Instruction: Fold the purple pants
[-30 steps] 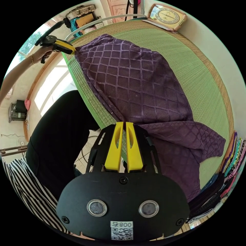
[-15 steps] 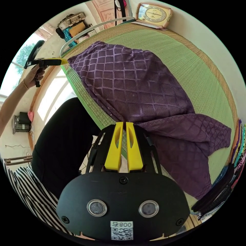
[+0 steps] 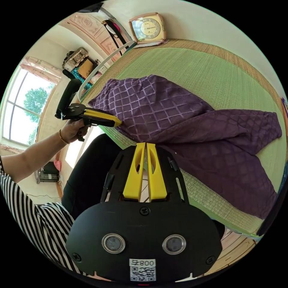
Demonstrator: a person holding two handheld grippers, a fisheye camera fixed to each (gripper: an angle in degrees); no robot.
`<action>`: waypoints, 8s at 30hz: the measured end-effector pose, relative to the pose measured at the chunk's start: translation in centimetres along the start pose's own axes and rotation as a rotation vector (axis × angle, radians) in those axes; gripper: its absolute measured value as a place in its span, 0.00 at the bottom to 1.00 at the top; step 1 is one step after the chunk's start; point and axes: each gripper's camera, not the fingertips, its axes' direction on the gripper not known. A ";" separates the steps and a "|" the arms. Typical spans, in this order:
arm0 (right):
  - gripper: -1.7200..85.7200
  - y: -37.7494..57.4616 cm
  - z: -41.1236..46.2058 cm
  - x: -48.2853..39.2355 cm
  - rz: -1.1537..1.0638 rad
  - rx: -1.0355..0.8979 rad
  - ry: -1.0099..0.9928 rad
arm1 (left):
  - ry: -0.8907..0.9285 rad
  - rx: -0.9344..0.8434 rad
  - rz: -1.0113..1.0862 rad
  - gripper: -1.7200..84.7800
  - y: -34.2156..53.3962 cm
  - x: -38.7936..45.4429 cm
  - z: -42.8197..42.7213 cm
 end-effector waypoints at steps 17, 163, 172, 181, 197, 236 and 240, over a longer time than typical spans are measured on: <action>0.03 -0.9 -7.8 -1.3 0.120 0.008 0.103 | 0.128 -0.013 0.112 0.09 -1.0 0.5 13.0; 0.03 37.1 -45.9 1.1 0.746 0.610 -0.006 | 0.252 -0.120 0.446 0.10 1.5 -56.6 84.3; 0.03 39.9 -46.9 1.7 0.792 0.612 -0.035 | 0.020 -0.188 0.605 0.04 7.4 -54.5 94.0; 0.03 41.0 -47.5 1.8 0.821 0.621 -0.060 | 0.091 -0.225 0.534 0.07 11.5 -56.1 101.3; 0.03 46.5 -50.0 -1.4 0.873 0.741 -0.111 | 0.092 -0.105 0.707 0.04 19.8 -51.1 105.7; 0.02 35.8 -47.1 -0.2 0.697 0.529 0.169 | -0.035 -0.098 0.719 0.03 15.7 -31.4 99.8; 0.02 35.1 -44.8 4.0 0.785 0.475 0.155 | -0.020 -0.131 0.691 0.03 12.9 -28.5 96.8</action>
